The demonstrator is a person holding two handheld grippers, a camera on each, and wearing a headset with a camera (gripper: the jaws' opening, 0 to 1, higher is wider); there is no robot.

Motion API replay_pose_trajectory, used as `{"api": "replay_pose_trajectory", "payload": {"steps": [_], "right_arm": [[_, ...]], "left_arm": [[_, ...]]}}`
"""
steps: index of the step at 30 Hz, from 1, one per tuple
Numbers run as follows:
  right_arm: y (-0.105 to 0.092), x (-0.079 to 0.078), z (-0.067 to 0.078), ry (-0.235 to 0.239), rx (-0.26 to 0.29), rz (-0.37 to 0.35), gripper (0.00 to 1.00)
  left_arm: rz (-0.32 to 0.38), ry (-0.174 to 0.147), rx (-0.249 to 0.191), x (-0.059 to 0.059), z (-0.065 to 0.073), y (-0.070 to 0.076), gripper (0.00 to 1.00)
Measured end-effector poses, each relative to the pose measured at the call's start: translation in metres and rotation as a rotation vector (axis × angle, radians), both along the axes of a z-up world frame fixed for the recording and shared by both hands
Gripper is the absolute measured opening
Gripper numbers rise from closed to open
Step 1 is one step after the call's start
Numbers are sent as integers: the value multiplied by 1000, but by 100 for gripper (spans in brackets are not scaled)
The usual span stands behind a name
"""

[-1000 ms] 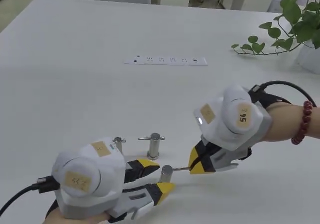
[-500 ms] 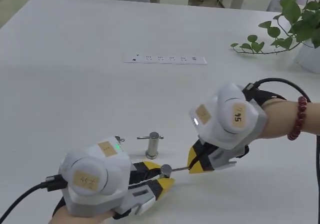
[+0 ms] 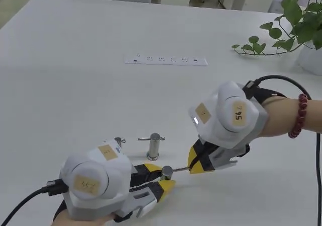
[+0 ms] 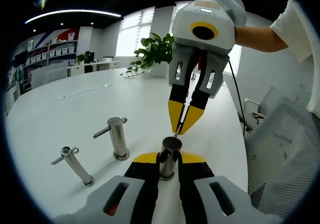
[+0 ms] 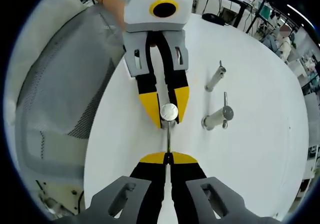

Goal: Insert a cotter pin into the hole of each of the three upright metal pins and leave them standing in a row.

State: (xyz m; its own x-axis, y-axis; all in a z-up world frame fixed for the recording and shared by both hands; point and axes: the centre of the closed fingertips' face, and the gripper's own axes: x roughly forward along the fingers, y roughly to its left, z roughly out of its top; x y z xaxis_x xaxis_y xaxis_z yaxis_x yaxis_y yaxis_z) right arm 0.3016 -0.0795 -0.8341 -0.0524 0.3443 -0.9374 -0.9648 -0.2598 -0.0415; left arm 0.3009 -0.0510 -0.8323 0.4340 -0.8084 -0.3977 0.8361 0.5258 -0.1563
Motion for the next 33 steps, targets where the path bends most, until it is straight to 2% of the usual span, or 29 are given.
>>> {"api": "replay_pose_trajectory", "payload": {"steps": [20,33], "right_arm": [[9,-1,1,-28,-31,48,3],[13,-5,7,-12,-33,19,3]], "left_arm": [[9,-2,-10,0,-2,0,12],[9,-7,-5,-1,-3,-1,12]]}}
